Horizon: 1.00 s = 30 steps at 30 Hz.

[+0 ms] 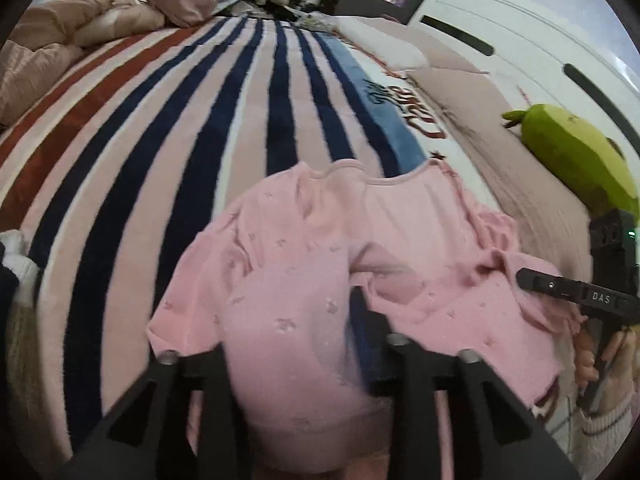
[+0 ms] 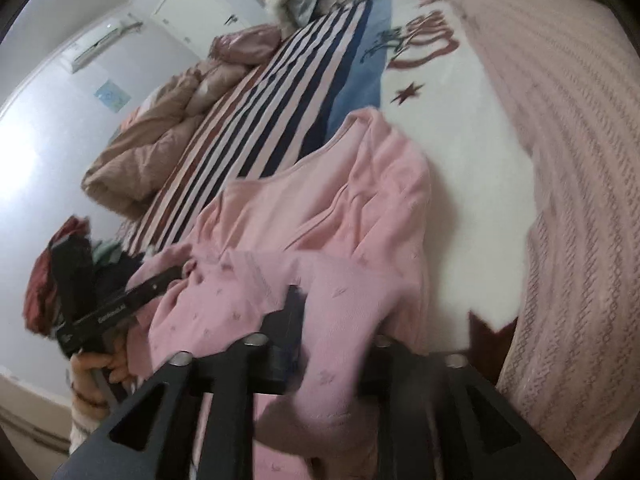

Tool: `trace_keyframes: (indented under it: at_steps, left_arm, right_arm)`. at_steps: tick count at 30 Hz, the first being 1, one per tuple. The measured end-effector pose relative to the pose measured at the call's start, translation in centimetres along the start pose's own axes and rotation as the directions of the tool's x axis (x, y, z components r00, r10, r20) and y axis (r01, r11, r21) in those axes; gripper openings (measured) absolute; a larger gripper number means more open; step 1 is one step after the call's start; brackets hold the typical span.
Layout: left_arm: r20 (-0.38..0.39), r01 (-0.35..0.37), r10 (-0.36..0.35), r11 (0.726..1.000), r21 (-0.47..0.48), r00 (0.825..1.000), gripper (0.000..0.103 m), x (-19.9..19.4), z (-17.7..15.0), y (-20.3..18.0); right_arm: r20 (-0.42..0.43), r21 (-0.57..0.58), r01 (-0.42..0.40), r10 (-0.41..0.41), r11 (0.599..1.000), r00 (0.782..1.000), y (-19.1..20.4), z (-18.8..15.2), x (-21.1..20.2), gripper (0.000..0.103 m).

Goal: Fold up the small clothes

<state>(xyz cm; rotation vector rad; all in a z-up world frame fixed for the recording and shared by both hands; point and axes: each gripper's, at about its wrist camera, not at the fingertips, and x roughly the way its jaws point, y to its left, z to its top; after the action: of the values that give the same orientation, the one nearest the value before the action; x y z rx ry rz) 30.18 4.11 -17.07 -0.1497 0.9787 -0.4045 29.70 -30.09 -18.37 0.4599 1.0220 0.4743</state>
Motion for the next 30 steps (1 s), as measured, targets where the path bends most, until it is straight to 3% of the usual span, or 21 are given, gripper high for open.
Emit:
trace_keyframes:
  at_steps: [1, 2, 4, 6, 11, 14, 17, 19, 20, 22, 24, 26, 27, 28, 30]
  left_arm:
    - [0.010, 0.020, -0.019, 1.000, -0.004, 1.000, 0.057, -0.7, -0.1, -0.1]
    - [0.028, 0.042, -0.042, 0.999, -0.002, 0.999, 0.062, -1.8, -0.2, -0.2]
    - [0.051, 0.066, -0.067, 0.997, 0.037, 0.996, 0.070, -4.0, -0.7, -0.8]
    - [0.064, 0.067, -0.072, 0.995, 0.077, 0.995, 0.073, -6.2, -1.5, -1.0]
    - [0.020, 0.105, -0.107, 0.991, 0.082, 0.994, 0.074, -7.9, -4.7, -0.7]
    - [-0.014, 0.069, -0.067, 0.993, 0.100, 0.998, 0.074, -7.0, -6.8, -0.8]
    - [-0.015, 0.023, -0.021, 0.994, 0.108, 1.000, 0.073, -6.0, -8.4, -1.1]
    - [0.001, -0.003, 0.002, 0.994, 0.106, 1.000, 0.059, -6.2, -8.9, -1.2]
    - [0.014, -0.050, 0.048, 0.991, 0.125, 0.999, 0.053, -6.4, -9.1, -1.6]
    - [0.030, -0.088, 0.085, 0.985, 0.145, 0.996, 0.031, -7.0, -9.2, -1.8]
    - [0.025, -0.083, 0.080, 0.984, 0.155, 0.996, 0.019, -7.6, -9.4, -1.7]
    - [0.008, -0.085, 0.085, 0.982, 0.170, 0.996, 0.018, -8.0, -9.6, -1.5]
    - [0.001, -0.086, 0.087, 0.981, 0.175, 0.996, 0.021, -8.2, -9.9, -1.3]
    - [0.000, -0.092, 0.094, 0.980, 0.174, 0.996, 0.042, -8.3, -10.2, -1.1]
    - [0.010, -0.103, 0.103, 0.980, 0.173, 0.995, 0.071, -8.6, -10.8, -0.7]
  right_arm:
    - [-0.006, -0.013, -0.020, 0.020, 1.000, 1.000, 0.1, 0.0, -0.6, 0.034]
    - [-0.007, -0.025, -0.027, 0.027, 0.999, 1.000, 0.4, -0.4, -1.4, 0.038]
    - [-0.004, -0.075, -0.015, 0.015, 0.997, 1.000, 1.0, -1.0, -3.5, 0.057]
    - [0.002, -0.121, 0.007, -0.006, 0.993, 1.000, 1.4, -1.9, -5.0, 0.062]
    - [-0.027, -0.172, 0.046, -0.051, 0.984, 0.998, 0.9, -5.3, -6.9, 0.062]
    - [-0.031, -0.185, 0.077, -0.085, 0.980, 0.996, 0.6, -6.7, -6.2, 0.062]
    - [0.023, -0.170, 0.132, -0.130, 0.977, 0.991, 0.4, -7.4, -5.7, 0.046]
    - [0.040, -0.154, 0.105, -0.100, 0.982, 0.994, 0.5, -7.5, -5.4, 0.029]
    - [0.051, -0.162, 0.115, -0.108, 0.980, 0.993, 0.9, -7.5, -5.4, 0.025]
    - [0.086, -0.199, 0.160, -0.146, 0.967, 0.986, 1.8, -7.6, -5.6, 0.013]
    - [0.114, -0.227, 0.189, -0.166, 0.955, 0.979, 2.7, -7.6, -5.9, 0.008]
    - [0.142, -0.248, 0.203, -0.171, 0.947, 0.975, 3.4, -7.4, -6.4, 0.006]
    - [0.154, -0.257, 0.204, -0.169, 0.944, 0.974, 3.8, -7.3, -6.6, 0.006]
    - [0.160, -0.262, 0.204, -0.166, 0.943, 0.973, 4.0, -7.2, -6.8, 0.006]
    - [0.167, -0.272, 0.202, -0.161, 0.941, 0.973, 4.4, -7.1, -7.1, 0.005]
